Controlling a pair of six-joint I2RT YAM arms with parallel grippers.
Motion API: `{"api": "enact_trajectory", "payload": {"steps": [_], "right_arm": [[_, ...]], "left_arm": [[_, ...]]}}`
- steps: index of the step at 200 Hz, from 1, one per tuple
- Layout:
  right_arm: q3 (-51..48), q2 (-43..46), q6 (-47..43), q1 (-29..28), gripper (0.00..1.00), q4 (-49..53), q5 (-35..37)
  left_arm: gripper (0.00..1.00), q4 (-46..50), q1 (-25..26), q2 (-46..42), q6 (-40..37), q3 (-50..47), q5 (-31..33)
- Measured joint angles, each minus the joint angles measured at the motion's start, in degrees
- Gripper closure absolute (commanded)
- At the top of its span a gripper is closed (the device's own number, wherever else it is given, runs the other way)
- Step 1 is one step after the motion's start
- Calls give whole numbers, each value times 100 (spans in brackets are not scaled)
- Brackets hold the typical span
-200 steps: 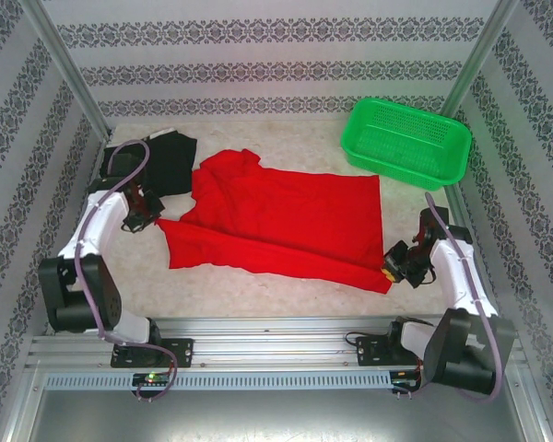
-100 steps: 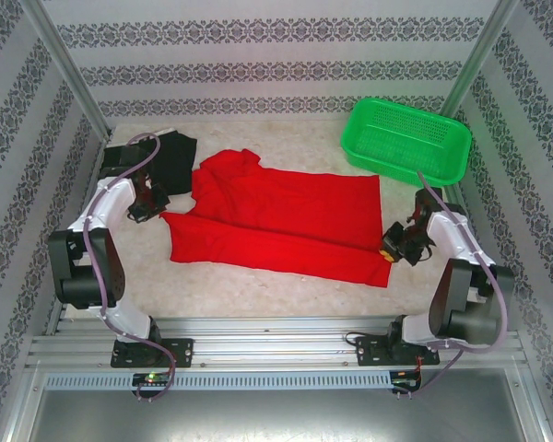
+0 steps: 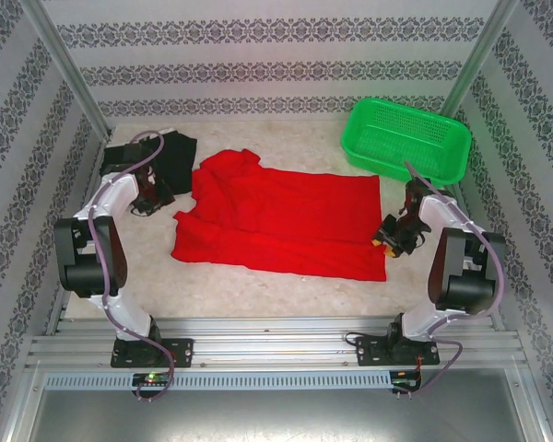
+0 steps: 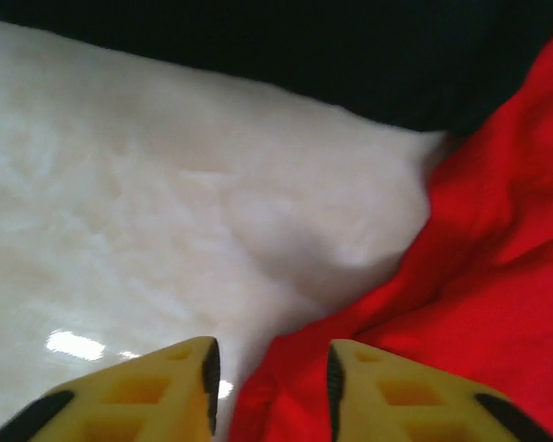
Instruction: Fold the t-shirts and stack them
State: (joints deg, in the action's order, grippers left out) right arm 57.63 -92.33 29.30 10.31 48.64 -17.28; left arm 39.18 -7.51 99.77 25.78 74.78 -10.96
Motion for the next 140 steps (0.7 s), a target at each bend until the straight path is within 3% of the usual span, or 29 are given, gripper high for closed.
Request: {"api": "enact_trajectory", "payload": {"steps": [10, 13, 16, 36, 66, 93, 110, 140], "right_arm": [[151, -2, 2, 50, 41, -31, 33], [203, -2, -35, 70, 41, -28, 35], [260, 4, -31, 94, 40, -28, 39], [584, 109, -118, 275, 36, -9, 42], [507, 1034, -70, 330, 36, 282, -31], [-343, 2277, 210, 269, 37, 476, -245], [-866, 2557, 356, 267, 39, 516, -361], [-1344, 2081, 446, 227, 41, 341, -494]], "left_arm": [[50, -26, 0, 4, 35, 138, -166], [38, -22, 0, 4, 61, 195, -225], [35, -22, 0, -4, 59, 238, -269], [29, 20, 2, -278, 195, 310, -566], [31, 505, 7, -1488, 363, -315, -861], [35, 905, 39, -2448, 627, -1318, -977], [38, 1016, 105, -2479, 796, -1801, -999], [43, 793, 190, -2017, 1097, -2151, -1023]]}}
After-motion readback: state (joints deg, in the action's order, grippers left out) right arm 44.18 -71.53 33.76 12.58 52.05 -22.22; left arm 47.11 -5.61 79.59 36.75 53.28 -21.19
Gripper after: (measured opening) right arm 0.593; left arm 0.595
